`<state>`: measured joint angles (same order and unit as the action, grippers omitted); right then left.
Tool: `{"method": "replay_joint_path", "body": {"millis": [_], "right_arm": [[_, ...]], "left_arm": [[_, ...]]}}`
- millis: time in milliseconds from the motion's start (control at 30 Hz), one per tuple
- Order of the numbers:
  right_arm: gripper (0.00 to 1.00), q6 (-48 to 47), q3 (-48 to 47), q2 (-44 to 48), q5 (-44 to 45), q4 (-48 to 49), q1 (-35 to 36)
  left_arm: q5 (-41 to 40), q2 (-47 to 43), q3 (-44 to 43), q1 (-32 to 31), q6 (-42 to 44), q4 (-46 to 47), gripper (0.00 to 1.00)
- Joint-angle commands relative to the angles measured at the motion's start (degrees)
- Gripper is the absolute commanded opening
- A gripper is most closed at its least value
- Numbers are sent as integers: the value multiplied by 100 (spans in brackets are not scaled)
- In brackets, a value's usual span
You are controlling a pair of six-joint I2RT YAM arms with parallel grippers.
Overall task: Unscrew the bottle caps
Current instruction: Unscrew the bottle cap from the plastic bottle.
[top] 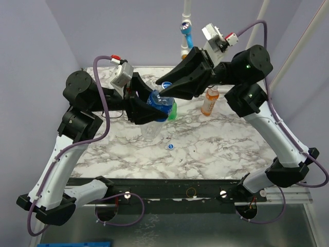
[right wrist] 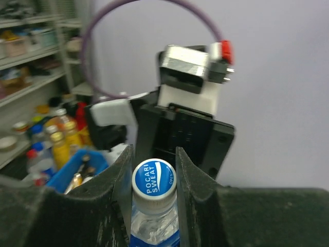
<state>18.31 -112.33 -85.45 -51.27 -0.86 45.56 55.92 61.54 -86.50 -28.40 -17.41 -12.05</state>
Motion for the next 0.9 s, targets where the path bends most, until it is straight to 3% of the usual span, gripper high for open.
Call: {"method": "replay_joint_path", "body": {"millis": [0,167,200,267,300,367,467,600,733,867], "right_arm": [[1,2281,591,-191,-3081,2882,-17],[1,2343,475,-225,-3189,2906,-158],[11,2260,459,-205,-3066,2759,-260],[55,1863,481,-69,-2409,2205,-504],[67,1404,435,59,-1848,1634,-557],[83,508,344,285,-252,560,-558],[99,160,290,390,1123,103,-562],[100,78,-112,181,1831,-771,-506],[100,-558,-358,26,2879,-1428,133],[100,-1031,-628,-151,4135,-1832,600]], "left_arm": [[1478,1,-374,-7,-1093,326,0],[1450,-93,-239,1,-1030,384,0],[1420,-120,-183,1,-967,392,0],[1262,-179,-80,10,-782,385,0],[1123,-205,-26,25,-681,375,0],[743,-273,112,43,-435,327,0],[50,-367,367,51,229,192,0],[-1391,-419,697,46,1118,116,0],[-2656,-406,951,7,2138,149,0],[-3304,-534,1281,-133,2904,527,0]]}}
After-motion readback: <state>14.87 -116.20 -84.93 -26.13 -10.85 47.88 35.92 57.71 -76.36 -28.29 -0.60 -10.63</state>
